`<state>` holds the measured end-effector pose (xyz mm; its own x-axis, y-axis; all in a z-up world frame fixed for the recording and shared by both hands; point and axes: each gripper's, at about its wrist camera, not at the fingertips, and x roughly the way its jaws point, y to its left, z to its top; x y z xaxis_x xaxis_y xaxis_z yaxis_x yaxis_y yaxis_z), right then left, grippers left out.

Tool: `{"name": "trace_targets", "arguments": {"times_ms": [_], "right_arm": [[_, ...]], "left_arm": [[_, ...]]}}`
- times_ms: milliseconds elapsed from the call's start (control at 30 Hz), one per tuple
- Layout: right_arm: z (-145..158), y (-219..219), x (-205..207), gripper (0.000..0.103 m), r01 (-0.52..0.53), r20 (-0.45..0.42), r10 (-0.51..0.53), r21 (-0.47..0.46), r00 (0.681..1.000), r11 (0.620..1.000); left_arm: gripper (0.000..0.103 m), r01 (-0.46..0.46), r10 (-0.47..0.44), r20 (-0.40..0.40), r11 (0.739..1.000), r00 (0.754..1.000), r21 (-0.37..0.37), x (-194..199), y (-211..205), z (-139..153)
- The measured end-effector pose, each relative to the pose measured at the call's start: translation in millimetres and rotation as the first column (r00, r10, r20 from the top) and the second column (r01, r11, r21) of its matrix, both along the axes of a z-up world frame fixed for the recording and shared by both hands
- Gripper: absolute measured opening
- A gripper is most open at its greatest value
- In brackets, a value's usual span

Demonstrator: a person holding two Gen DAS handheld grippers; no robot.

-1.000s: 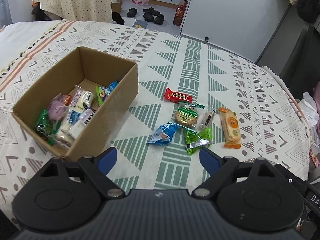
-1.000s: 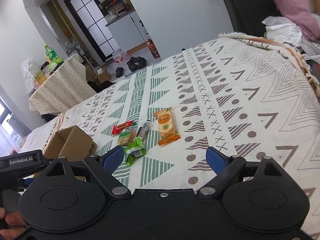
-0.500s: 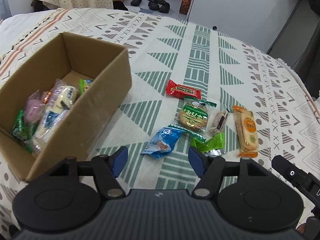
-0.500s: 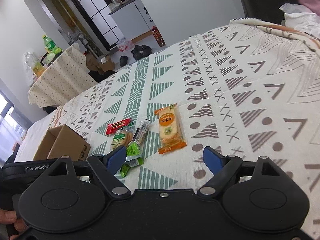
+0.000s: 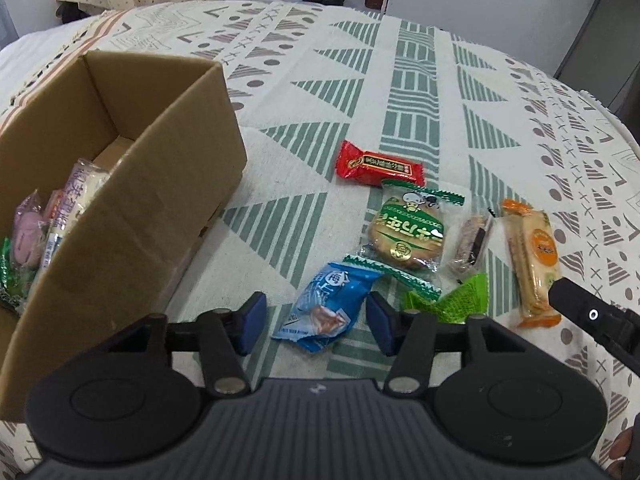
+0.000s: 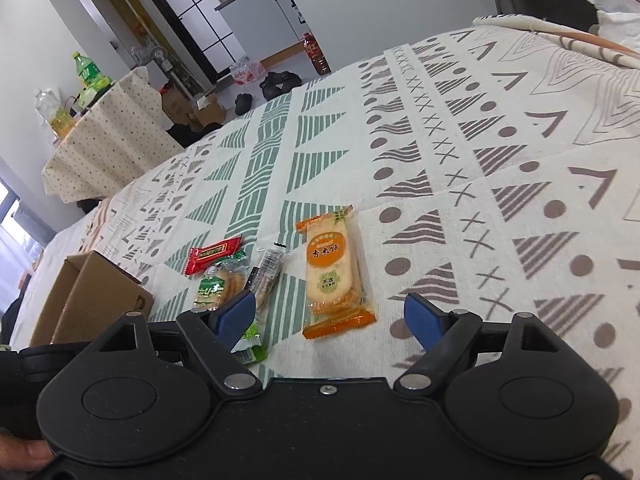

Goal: Organize snacks
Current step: 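Grasp the blue wrapped packet with the left gripper while the right grasps the orange cake bar, then carry both snacks over the cardboard box and open both grippers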

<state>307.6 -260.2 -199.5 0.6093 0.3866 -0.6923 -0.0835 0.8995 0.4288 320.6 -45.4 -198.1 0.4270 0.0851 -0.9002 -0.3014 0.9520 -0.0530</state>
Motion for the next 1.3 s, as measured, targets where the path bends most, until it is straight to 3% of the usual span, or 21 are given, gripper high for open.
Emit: {"name": "trace_targets", "arguments": {"times_ms": [33,233,300,367,500,567,667,967,1300], "right_arm": [[-1,2,2,0.081,0.0,0.0,0.0,-0.008,1.0,1.0],[-9,8,12,0.08,-0.012,-0.002,0.012,-0.033,1.0,0.999],[-12,12,14,0.077,-0.019,-0.001,0.019,-0.044,1.0,0.999],[-16,14,18,0.072,-0.023,-0.008,0.023,-0.049,1.0,0.999],[-18,18,20,0.063,-0.025,-0.01,0.025,-0.064,1.0,0.998],[-19,20,19,0.046,-0.036,-0.014,0.035,-0.079,0.999,0.996],[-19,19,15,0.036,-0.033,-0.022,0.031,-0.079,0.999,0.996],[0,12,-11,0.032,0.018,0.001,-0.018,-0.074,1.0,0.997],[36,25,-35,0.032,0.043,0.039,-0.04,-0.078,0.998,0.996]], "left_arm": [[0.043,0.002,-0.002,-0.004,1.0,1.0,-0.006,1,0,-2],[0.035,0.024,-0.024,0.0,1.0,1.0,-0.006,4,-6,-4],[0.034,0.068,-0.068,-0.005,0.998,0.998,-0.007,6,-10,-3],[0.033,0.119,-0.119,0.006,0.993,0.993,0.003,5,-11,-2],[0.033,0.112,-0.112,0.029,0.994,0.993,0.007,-3,-2,0],[0.033,0.102,-0.102,0.049,0.995,0.994,-0.004,-9,4,1],[0.033,0.088,-0.086,0.057,0.995,0.995,-0.039,-16,8,5],[0.033,0.114,-0.101,0.133,0.989,0.986,-0.092,-33,11,34],[0.033,0.085,-0.049,0.213,0.984,0.976,-0.16,-47,38,73]]}}
